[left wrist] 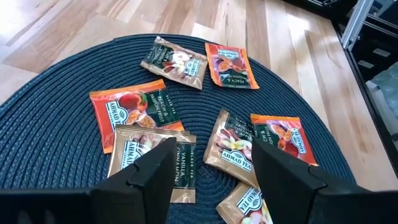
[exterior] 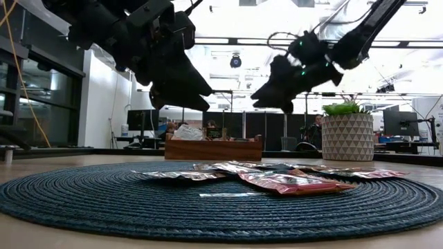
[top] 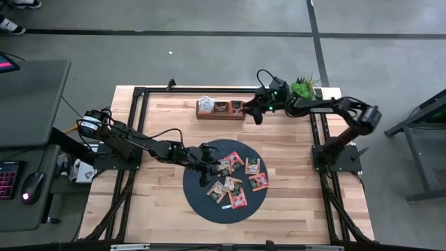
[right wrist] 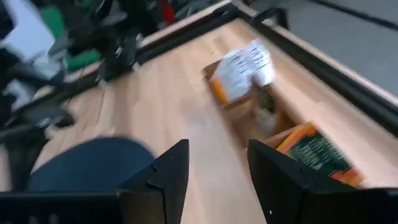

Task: Pick & Place Tea
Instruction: Put the orange tea bag into the right section of the wooden organizer

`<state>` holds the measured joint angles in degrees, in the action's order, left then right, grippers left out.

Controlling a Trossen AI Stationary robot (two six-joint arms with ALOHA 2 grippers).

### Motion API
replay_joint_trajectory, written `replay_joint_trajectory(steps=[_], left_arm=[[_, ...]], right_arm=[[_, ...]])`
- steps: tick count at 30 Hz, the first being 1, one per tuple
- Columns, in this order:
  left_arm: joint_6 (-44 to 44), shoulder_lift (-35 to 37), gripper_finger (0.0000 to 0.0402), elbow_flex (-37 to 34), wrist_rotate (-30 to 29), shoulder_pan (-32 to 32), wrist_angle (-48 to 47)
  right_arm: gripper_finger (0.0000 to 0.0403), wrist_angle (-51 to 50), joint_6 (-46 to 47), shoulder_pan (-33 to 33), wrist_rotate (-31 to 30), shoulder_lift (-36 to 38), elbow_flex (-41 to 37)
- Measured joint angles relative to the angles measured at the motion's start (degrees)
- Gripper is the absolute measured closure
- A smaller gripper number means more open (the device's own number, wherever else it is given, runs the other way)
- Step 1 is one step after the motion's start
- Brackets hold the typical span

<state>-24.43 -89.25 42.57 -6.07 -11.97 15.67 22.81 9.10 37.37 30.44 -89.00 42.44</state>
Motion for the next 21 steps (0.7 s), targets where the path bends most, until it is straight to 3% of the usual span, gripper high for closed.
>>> replay_joint_trajectory(steps=[11, 21], left_arm=[[1.8, 0.0, 0.0195, 0.0, 1.0, 0.0, 0.9], [3.2, 0.0, 0.0195, 0.0, 1.0, 0.0, 0.9]], right_arm=[[0.0224, -30.5, -5.1, -13.4, -4.7, 12.5, 0.0], [0.0214, -40.1, -4.4, -28.1, -7.9, 11.9, 0.0]])
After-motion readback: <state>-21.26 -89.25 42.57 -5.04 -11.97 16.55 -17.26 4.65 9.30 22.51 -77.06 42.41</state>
